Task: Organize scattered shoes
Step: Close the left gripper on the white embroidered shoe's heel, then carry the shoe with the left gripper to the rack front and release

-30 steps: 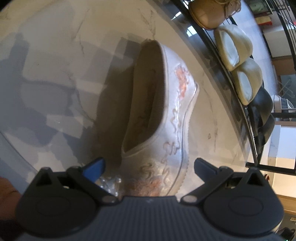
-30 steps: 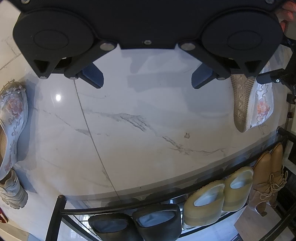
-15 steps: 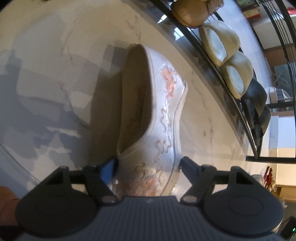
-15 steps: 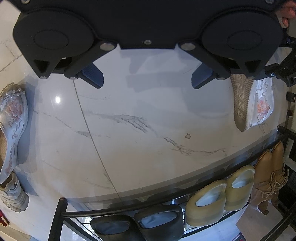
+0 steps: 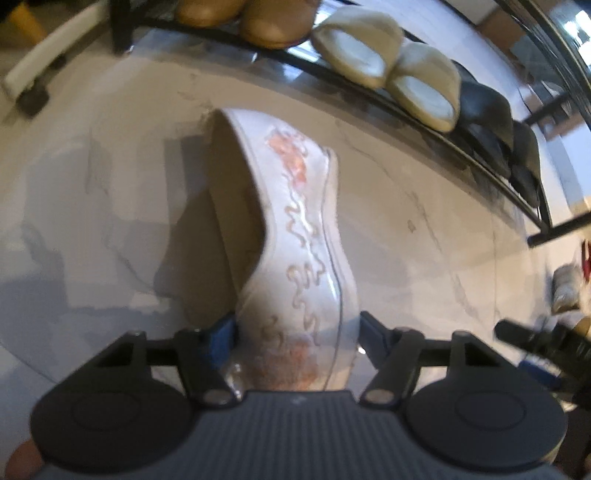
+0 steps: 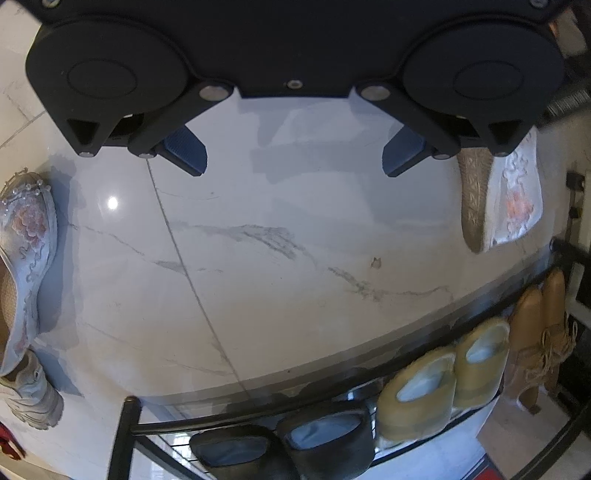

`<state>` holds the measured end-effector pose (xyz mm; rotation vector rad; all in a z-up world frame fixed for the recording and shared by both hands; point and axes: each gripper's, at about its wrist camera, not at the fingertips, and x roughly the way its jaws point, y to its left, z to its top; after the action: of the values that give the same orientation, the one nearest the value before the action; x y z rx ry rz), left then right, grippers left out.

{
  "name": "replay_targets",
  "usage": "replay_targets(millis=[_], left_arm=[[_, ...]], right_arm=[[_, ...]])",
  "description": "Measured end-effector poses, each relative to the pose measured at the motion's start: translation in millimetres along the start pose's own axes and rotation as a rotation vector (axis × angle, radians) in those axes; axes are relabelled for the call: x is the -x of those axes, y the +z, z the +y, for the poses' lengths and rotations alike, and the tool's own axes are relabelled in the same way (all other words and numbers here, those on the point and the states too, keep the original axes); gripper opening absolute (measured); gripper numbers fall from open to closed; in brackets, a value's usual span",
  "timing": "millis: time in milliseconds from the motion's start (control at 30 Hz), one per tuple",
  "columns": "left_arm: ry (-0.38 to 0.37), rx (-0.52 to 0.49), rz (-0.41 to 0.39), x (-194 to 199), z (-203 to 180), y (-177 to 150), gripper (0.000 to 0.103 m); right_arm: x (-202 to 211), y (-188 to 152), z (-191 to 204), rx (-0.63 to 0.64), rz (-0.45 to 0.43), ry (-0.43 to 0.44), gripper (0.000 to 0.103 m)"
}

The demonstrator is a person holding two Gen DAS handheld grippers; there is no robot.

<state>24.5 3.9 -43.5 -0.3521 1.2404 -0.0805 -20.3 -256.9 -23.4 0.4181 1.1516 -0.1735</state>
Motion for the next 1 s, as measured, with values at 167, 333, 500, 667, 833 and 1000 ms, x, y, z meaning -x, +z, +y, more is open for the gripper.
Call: replay_targets(millis=[167, 333, 500, 667, 833, 1000], left_arm=[[-0.002, -0.069, -0.011, 5.2, -6.7, -7.9, 0.063], [0.023, -0.167, -0.021, 12.1, -16.3, -19.3, 0.063], [0.028, -0.122, -0.009, 10.5, -12.2, -16.0, 0.069], [0.041, -0.027, 0.018, 7.9, 0.2, -10.3, 0.087], [0.046, -0.018, -0.007, 19.6, 3.0, -12.0, 0.100], [0.114, -0.054, -0.042, 35.5, 3.3, -17.0, 0.102]], right_arm=[[3.8, 2.4, -5.4, -0.032, -0.011, 0.007, 0.103], [5.0, 3.8, -6.5, -0.043, -0.015, 0.013, 0.103], [3.8, 3.0, -5.4, -0.032, -0.011, 0.012, 0.103], [0.8, 2.8, -1.5, -0.010, -0.002, 0.020, 0.103], [1.3, 2.1, 2.3, 0.007, -0.011, 0.031, 0.103], [1.3, 2.6, 1.8, -0.005, -0.017, 0.076, 0.103]])
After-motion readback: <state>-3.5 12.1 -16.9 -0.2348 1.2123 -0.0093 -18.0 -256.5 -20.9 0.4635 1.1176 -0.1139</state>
